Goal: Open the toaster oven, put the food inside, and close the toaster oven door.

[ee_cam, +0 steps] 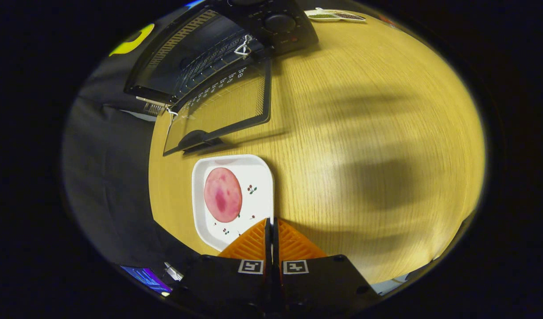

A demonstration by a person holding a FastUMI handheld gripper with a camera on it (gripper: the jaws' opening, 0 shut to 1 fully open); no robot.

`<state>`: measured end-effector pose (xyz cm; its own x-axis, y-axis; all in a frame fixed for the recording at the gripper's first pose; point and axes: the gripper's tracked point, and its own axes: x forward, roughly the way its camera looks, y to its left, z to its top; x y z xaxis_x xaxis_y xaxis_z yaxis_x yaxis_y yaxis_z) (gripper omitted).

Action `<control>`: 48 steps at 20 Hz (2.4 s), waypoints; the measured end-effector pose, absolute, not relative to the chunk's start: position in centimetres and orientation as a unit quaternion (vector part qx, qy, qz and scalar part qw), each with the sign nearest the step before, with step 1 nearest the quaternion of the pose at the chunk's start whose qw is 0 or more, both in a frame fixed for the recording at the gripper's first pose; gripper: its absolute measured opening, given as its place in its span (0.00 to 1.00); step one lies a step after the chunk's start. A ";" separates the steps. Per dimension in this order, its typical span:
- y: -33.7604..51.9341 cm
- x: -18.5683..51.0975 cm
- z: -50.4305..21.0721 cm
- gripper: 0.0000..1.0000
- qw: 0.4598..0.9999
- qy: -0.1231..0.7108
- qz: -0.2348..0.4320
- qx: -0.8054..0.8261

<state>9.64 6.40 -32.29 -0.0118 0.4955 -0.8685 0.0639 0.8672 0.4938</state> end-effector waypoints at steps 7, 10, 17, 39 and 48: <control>8.2 10.1 -30.0 0.02 0.678 0.667 0.192 0.241; 9.1 10.7 -28.7 0.02 0.679 0.653 0.197 0.270; 11.4 15.2 -26.3 0.02 0.712 0.582 0.164 0.356; 15.8 26.5 -26.2 0.02 0.716 0.411 -0.034 0.563; 16.3 31.3 -27.1 0.02 0.708 0.337 -0.111 0.611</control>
